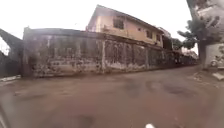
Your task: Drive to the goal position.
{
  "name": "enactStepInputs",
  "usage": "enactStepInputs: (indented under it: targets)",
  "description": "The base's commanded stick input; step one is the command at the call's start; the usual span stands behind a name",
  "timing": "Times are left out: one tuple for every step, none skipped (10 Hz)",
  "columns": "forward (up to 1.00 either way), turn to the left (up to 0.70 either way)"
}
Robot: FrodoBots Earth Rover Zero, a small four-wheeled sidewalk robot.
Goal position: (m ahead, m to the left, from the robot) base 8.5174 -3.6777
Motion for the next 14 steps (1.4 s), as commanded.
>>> enactStepInputs:
  targets:
    - [0.60,-0.07]
    - [0.60,-0.14]
    - [0.60,-0.15]
    - [0.60,-0.15]
    - [0.60,-0.15]
    - [0.60,-0.15]
    - [0.60,-0.15]
    - [0.60,-0.15]
    - [0.60,-0.15]
    - [0.60,-0.15]
    - [0.60,-0.15]
    - [0.60,-0.15]
    - [0.60,-0.15]
    - [0.60,-0.15]
